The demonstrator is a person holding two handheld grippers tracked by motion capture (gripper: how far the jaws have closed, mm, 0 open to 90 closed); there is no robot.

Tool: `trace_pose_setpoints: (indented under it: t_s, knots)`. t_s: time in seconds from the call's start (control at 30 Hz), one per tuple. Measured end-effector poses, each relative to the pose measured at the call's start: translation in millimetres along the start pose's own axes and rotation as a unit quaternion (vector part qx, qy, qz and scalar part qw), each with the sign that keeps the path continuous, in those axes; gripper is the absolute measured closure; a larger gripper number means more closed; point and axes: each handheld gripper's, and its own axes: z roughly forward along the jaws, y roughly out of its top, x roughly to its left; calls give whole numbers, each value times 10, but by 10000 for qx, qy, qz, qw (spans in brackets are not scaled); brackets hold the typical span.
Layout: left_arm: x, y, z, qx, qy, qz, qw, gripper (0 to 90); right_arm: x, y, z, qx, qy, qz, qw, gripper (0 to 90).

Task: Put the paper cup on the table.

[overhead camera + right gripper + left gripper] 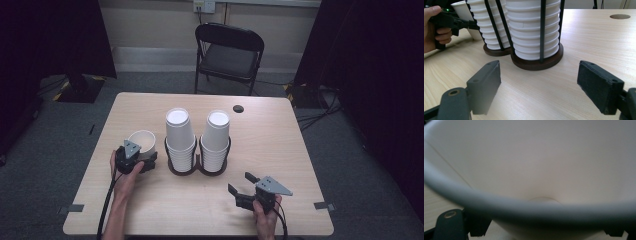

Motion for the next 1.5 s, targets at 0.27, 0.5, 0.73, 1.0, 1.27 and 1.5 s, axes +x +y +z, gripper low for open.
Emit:
trace_pose_setpoints:
  t_s: [0.27,0.5,0.73,1.0,1.27,1.5]
  knots:
    - [-19,-47,-66,71,-7,-78,9999,156,2,1,4,12,-6,-14,10000,183]
    - [-25,-91,-199,60,-2,-289,9996,156,3,0,2,21,7,-16,10000,183]
    - [-103,-193,-397,-126,43,-467,9988,155,5,0,5,29,-8,-4,10000,182]
    - [-181,-223,-643,-484,29,-470,9977,155,6,-2,-1,9,-5,3,10000,182]
    - [-337,-311,-853,-819,-158,-594,9947,155,6,-11,-22,-111,-20,12,9999,182]
    - [-493,-333,-917,-1047,-314,-511,9927,159,6,-11,-20,-107,-5,2,9999,181]
